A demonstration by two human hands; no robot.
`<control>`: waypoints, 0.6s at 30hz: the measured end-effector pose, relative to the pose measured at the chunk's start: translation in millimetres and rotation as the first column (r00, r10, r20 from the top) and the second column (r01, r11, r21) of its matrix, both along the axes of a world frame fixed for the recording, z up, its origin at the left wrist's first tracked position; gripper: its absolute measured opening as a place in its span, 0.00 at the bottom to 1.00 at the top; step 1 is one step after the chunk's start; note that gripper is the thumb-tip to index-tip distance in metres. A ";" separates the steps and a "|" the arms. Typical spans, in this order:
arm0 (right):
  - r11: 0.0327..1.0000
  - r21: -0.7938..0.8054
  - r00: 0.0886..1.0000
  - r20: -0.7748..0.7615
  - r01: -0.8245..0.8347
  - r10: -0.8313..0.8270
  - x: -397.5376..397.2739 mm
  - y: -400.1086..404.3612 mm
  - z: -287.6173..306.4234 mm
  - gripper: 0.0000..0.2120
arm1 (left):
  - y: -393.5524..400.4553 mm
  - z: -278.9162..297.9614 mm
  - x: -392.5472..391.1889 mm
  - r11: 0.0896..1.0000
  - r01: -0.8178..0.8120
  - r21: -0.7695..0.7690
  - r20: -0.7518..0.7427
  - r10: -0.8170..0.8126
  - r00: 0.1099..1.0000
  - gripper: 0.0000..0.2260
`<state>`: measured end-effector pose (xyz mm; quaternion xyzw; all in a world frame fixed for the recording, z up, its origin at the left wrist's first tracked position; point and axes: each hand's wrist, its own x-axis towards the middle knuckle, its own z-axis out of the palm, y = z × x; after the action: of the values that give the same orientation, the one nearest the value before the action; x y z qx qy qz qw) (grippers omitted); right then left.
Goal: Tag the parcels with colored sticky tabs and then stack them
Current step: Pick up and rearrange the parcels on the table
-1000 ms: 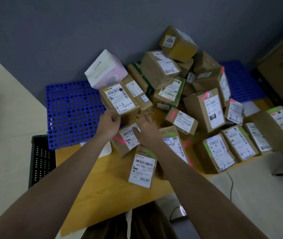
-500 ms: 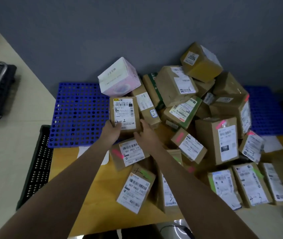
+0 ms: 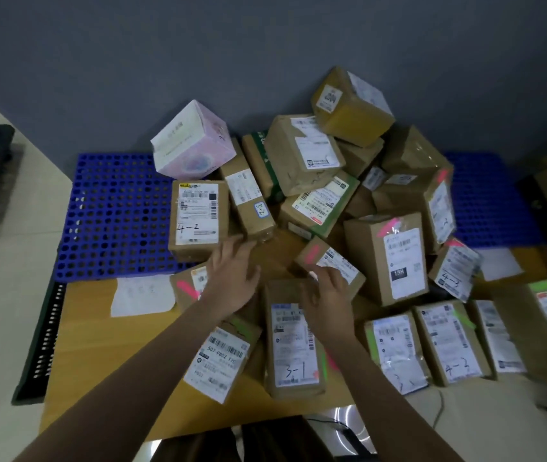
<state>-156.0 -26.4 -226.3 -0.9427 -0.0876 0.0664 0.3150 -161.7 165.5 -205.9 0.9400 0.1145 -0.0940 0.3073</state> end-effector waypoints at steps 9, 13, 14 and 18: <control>0.993 0.089 0.935 -0.351 0.077 -0.041 -43.5 -13.0 -14.8 0.22 | -49.4 -10.7 -10.9 0.941 0.334 0.045 -0.177 -0.322 0.930 0.21; 0.948 0.240 0.879 -0.471 0.210 -0.076 -51.9 -29.7 -11.9 0.10 | -49.5 -16.3 -11.3 0.942 0.330 0.069 -0.161 -0.316 0.935 0.18; 0.960 0.174 0.876 -0.469 0.218 -0.114 -52.5 -35.7 -14.8 0.11 | -50.7 -17.6 -11.1 0.940 0.335 0.065 -0.168 -0.320 0.932 0.18; 0.977 -0.117 0.895 -0.394 0.178 -0.211 -50.9 -46.7 -30.7 0.14 | -55.1 -24.1 -10.4 0.908 0.407 0.101 -0.184 -0.385 0.905 0.19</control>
<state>-206.9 -73.1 -257.0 -0.9240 0.0768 0.2314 0.2945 -172.1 110.4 -230.1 0.9519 -0.0484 -0.2215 0.2062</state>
